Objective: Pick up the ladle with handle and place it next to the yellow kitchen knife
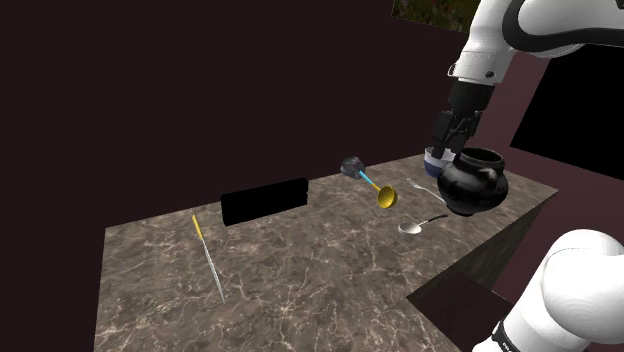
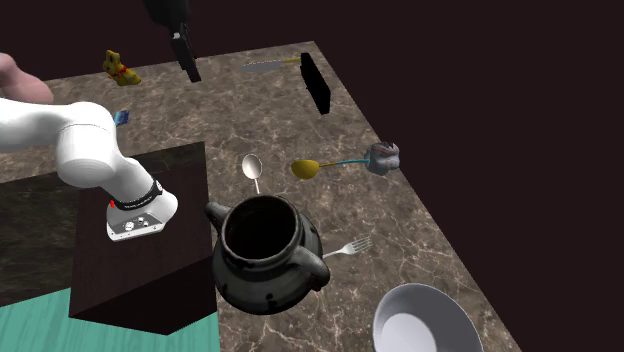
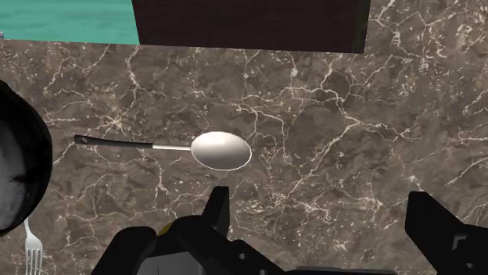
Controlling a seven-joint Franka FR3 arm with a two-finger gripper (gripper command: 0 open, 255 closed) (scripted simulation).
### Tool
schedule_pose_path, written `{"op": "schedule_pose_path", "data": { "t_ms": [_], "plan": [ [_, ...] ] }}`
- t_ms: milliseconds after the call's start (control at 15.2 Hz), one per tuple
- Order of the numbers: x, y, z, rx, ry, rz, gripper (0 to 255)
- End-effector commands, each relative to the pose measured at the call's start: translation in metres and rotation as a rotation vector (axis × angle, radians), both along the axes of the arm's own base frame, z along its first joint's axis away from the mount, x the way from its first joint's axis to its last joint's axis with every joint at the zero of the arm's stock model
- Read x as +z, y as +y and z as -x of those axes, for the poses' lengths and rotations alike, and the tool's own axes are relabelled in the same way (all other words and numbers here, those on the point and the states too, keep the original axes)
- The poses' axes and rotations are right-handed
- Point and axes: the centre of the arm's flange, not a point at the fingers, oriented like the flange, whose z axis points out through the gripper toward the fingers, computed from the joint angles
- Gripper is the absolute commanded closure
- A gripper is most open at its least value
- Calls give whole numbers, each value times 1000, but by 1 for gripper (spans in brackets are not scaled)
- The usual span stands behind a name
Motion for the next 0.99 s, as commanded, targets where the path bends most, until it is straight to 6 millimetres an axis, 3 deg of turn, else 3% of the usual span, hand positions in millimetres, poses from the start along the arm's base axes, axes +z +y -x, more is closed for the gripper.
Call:
{"op": "schedule_pose_path", "data": {
  "t_ms": [0,924],
  "plan": [
    [0,0,0,0,0,0,0],
    [-111,-83,-122,-88,4,-4,0]
  ]
}}
